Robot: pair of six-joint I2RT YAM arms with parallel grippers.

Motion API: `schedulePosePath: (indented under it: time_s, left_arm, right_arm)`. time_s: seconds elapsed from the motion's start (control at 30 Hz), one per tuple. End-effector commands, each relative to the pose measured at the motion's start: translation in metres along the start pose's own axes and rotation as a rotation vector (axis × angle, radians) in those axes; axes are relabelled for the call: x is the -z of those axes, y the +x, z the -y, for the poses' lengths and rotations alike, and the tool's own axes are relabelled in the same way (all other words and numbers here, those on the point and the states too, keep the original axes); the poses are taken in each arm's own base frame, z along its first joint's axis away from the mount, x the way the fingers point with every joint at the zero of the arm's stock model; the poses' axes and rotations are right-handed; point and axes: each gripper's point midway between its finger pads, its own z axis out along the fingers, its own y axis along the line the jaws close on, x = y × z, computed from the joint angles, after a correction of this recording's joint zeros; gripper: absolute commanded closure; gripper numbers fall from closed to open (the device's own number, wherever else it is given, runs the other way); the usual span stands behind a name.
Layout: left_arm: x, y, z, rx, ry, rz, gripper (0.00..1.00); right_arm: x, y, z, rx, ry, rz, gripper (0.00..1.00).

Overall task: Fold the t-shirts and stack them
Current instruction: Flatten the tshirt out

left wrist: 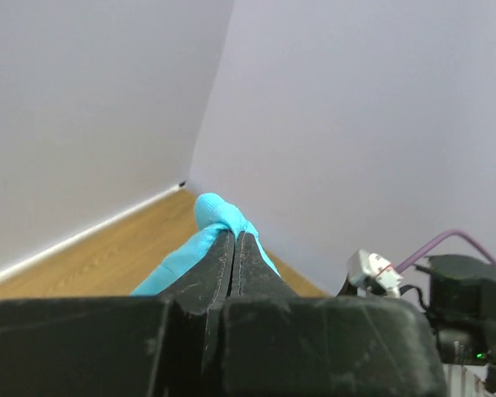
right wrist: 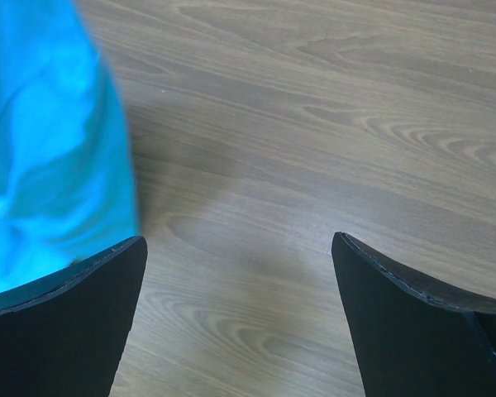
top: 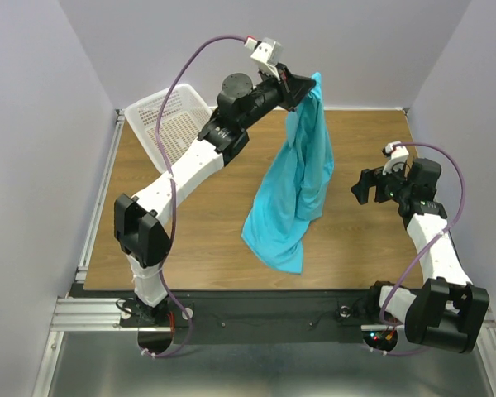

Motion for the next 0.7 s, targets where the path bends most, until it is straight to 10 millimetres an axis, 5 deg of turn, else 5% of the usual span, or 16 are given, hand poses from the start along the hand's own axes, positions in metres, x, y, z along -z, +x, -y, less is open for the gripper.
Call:
schedulePosePath:
  time_s: [0.0,0.1,0.2,0.3,0.37,0.47,0.53,0.63,0.67]
  left_arm:
    - [-0.003,-0.048,0.029,-0.041,0.068,0.102,1.00]
    - [-0.001,-0.059,0.035,-0.044,0.080,0.119,1.00]
    - [0.003,-0.044,0.029,-0.050,0.061,0.084,1.00]
    - [0.011,-0.003,0.011,-0.055,0.020,0.000,1.00]
    - [0.022,0.047,-0.010,-0.042,-0.025,-0.099,0.99]
    - [0.031,0.080,-0.024,-0.036,-0.058,-0.162,0.96]
    - [0.041,0.104,-0.036,-0.038,-0.100,-0.207,0.84]
    - [0.058,0.108,-0.049,-0.070,-0.174,-0.217,0.34]
    - [0.063,0.105,-0.051,-0.085,-0.192,-0.211,0.29]
  right_arm:
    - [0.000,-0.007,0.004,0.026,0.007,0.033,0.00]
    - [0.001,-0.008,0.005,0.024,0.010,0.034,0.00]
    - [0.001,-0.008,0.006,0.026,0.014,0.035,0.00]
    - [0.002,-0.008,0.006,0.026,0.014,0.037,0.00]
    - [0.002,-0.007,0.006,0.022,0.012,0.037,0.00]
    - [0.002,-0.007,0.006,0.022,0.011,0.035,0.00]
    - [0.002,-0.007,0.007,0.020,0.012,0.035,0.00]
    - [0.001,-0.005,0.007,0.016,0.011,0.032,0.00]
    - [0.002,-0.005,0.008,0.015,0.013,0.032,0.00]
